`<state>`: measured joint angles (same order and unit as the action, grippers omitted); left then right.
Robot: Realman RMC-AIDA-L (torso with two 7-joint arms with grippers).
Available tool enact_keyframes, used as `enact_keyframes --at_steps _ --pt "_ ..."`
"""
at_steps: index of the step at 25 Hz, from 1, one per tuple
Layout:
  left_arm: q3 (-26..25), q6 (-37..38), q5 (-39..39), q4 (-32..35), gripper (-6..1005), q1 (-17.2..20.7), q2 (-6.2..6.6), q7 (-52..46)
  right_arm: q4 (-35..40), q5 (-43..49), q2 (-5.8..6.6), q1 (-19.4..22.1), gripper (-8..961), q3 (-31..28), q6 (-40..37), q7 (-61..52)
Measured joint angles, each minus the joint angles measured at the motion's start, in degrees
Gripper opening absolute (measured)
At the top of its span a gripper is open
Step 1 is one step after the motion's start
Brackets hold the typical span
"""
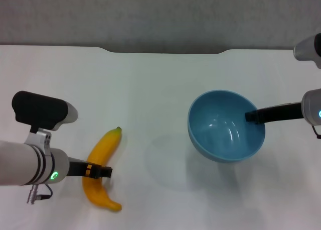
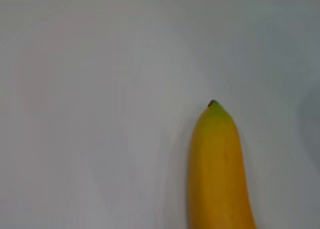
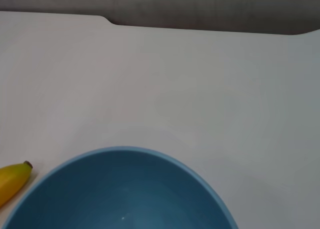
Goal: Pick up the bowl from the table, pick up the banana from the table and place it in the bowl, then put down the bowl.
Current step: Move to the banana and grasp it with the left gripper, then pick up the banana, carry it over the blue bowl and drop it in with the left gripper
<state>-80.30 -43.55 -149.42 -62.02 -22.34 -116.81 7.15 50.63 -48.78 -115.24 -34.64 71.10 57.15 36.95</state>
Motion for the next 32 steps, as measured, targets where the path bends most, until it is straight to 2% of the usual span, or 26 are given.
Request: enact_keyframes --at_steps 11,14,25,28,32 --pt "0.0 1.3 0.5 0.2 865 -0.2 0.05 -0.6 0.0 0.0 -0.07 0.3 30 0.1 -0.1 0.2" --pt "-0.4 1.3 1.0 0.0 652 -0.2 0.1 -0.8 0.0 0.0 -0.07 0.4 30 0.1 -0.3 0.2" --pt "-0.8 1.4 1.2 -1.6 471 0.3 0.35 -0.8 0.0 -0.1 -0.09 0.5 30 0.2 -0.5 0.3" --pt "-1.5 1.3 1.2 -2.4 472 0.2 0.38 -0.8 0.0 -0.1 -0.14 0.5 31 0.2 -0.5 0.3" --pt "-4.2 0.2 2.1 -6.7 472 0.9 0.49 0.2 -0.1 -0.1 -0.16 0.5 31 0.3 -0.5 0.5"
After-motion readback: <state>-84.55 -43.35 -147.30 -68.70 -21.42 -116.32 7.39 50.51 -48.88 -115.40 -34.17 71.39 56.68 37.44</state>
